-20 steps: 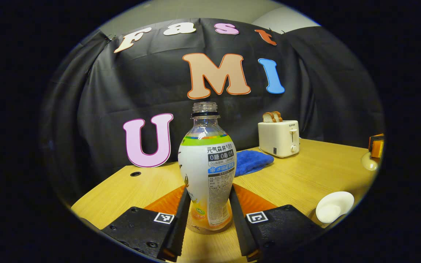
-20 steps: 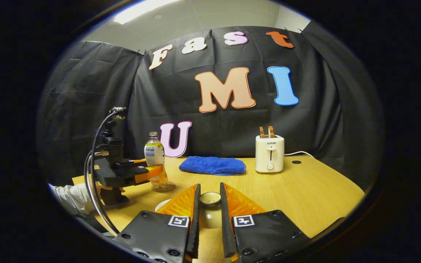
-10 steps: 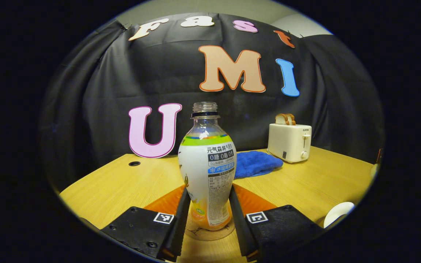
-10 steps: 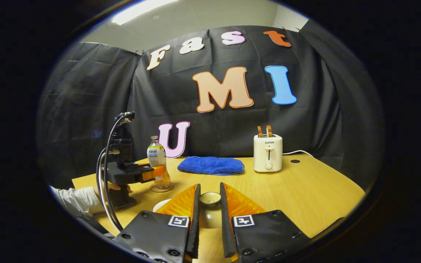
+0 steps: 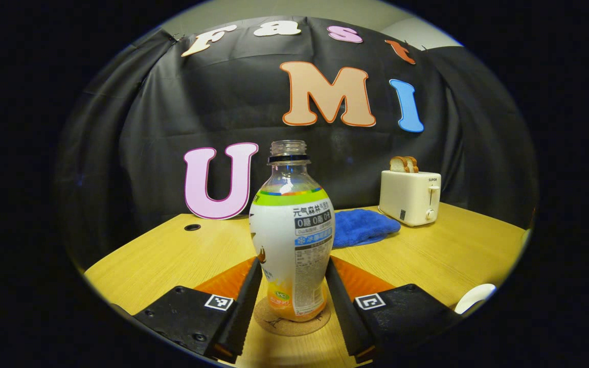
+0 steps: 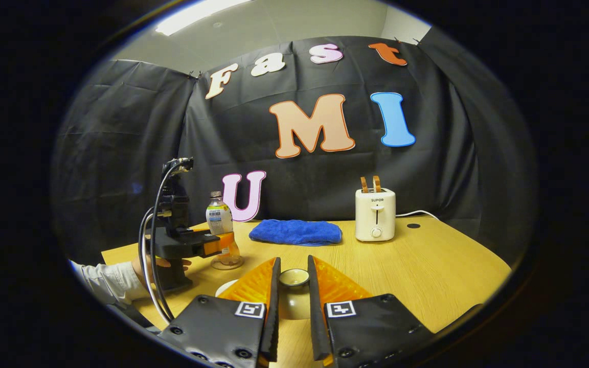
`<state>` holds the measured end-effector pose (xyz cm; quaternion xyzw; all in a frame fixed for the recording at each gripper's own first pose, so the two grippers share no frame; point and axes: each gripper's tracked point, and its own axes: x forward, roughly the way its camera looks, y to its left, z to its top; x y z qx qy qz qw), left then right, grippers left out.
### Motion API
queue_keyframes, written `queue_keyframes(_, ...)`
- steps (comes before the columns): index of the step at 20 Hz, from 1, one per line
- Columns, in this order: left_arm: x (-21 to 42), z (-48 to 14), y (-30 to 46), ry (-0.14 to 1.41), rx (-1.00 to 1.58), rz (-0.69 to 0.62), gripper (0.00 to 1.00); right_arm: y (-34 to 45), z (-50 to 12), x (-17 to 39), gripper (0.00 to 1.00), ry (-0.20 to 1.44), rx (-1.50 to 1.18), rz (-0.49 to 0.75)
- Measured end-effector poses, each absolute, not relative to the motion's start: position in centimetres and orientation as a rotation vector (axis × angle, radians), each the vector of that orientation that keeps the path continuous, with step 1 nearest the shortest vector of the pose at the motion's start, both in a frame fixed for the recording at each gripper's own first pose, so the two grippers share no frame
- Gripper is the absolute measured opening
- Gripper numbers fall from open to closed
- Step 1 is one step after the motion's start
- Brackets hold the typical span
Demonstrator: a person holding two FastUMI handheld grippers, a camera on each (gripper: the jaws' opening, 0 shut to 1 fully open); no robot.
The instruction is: Open the teacup lid with one hand, grasp the water bottle and pour water into the teacup with the other hand; after pouring, place the water bottle on the coaster and then close the teacup lid.
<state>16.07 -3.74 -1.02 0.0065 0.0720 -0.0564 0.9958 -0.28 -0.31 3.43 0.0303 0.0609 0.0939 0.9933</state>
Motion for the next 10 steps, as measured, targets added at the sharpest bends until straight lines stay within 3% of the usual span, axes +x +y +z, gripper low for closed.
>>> queue_keyframes(2, 16.0, -1.0, -3.5, 0.147, 0.015, -0.105, 0.75, -0.2, 3.5, -0.3, 0.28, 0.118, 0.063, 0.192)
queue_keyframes(5, 15.9, -1.5, -3.2, 0.151, 0.003, -0.089, 0.98, 0.2, 3.6, -0.4, 0.29, 0.115, 0.064, 0.201)
queue_keyframes(10, 13.4, -0.3, -1.9, 0.117, -0.003, -0.058, 0.98, 1.4, 3.3, -0.5, 0.29, 0.120, 0.069, 0.227)
